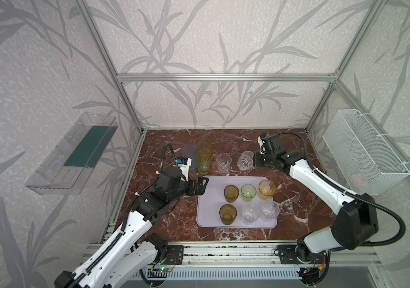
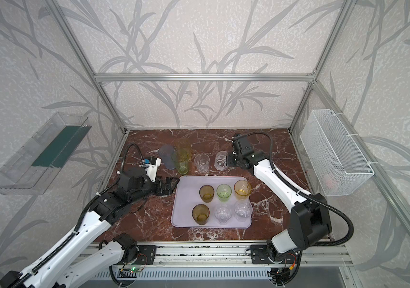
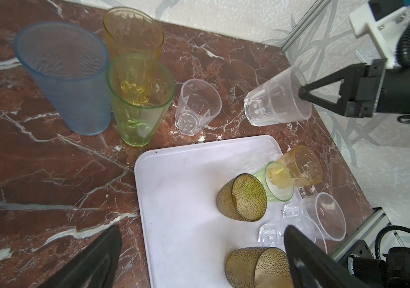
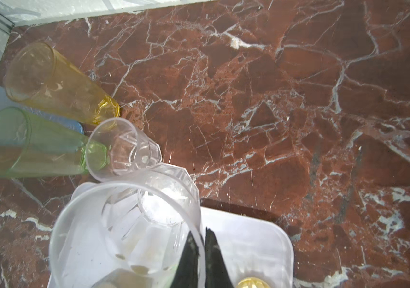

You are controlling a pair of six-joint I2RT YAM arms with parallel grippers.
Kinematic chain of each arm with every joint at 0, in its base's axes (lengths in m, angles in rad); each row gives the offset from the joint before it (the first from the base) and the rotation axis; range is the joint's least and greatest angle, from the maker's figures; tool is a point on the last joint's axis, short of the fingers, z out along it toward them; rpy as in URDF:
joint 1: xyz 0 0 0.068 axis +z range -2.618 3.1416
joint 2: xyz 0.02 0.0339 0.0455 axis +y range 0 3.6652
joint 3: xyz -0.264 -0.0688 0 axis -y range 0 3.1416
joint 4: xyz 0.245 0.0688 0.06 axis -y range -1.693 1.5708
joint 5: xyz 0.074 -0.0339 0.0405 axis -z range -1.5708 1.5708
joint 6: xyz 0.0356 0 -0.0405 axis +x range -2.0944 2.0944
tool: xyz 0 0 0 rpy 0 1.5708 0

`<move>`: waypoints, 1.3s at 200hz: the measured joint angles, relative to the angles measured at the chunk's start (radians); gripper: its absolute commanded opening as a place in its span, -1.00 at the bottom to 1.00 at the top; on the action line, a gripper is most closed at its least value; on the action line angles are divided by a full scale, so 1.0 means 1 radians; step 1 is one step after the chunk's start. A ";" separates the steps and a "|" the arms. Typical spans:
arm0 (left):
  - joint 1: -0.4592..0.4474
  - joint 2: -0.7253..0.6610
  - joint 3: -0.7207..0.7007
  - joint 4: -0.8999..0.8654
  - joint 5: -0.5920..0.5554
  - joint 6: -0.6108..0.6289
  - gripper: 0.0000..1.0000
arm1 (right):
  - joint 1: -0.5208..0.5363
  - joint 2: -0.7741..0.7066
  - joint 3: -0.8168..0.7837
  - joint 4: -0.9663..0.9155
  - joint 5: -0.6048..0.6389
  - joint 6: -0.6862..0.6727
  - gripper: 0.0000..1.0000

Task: Place the glasses into the tray
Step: Pick up the glass from the top-center of the table, then place the glass on the tray.

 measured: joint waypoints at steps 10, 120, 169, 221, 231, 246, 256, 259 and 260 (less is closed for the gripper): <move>0.000 0.025 0.000 0.008 0.010 -0.018 0.98 | 0.000 -0.029 -0.026 0.000 -0.012 0.000 -1.00; -0.124 0.130 -0.029 0.193 0.002 -0.219 0.85 | 0.005 -0.302 -0.153 -0.021 -0.191 0.016 -1.00; -0.124 0.054 -0.140 0.241 0.005 -0.296 0.85 | 0.134 -0.303 -0.138 -0.067 -0.177 0.002 -1.00; -0.107 -0.082 -0.150 0.174 -0.031 -0.295 0.85 | 0.333 -0.279 -0.133 -0.063 -0.083 0.009 -1.00; -0.093 -0.100 -0.153 0.147 -0.034 -0.294 0.86 | 0.364 -0.265 -0.130 -0.061 -0.065 0.011 -1.00; -0.069 -0.126 -0.165 0.119 -0.037 -0.294 0.90 | 0.407 -0.241 -0.119 -0.060 -0.038 0.015 -1.00; -0.052 -0.147 -0.179 0.097 -0.037 -0.295 0.92 | 0.435 -0.225 -0.108 -0.060 -0.022 0.018 -1.00; -0.048 -0.153 -0.183 0.093 -0.037 -0.296 0.93 | 0.441 -0.220 -0.104 -0.060 -0.018 0.021 -1.00; -0.046 -0.157 -0.186 0.090 -0.037 -0.295 0.93 | 0.445 -0.218 -0.101 -0.061 -0.017 0.020 -1.00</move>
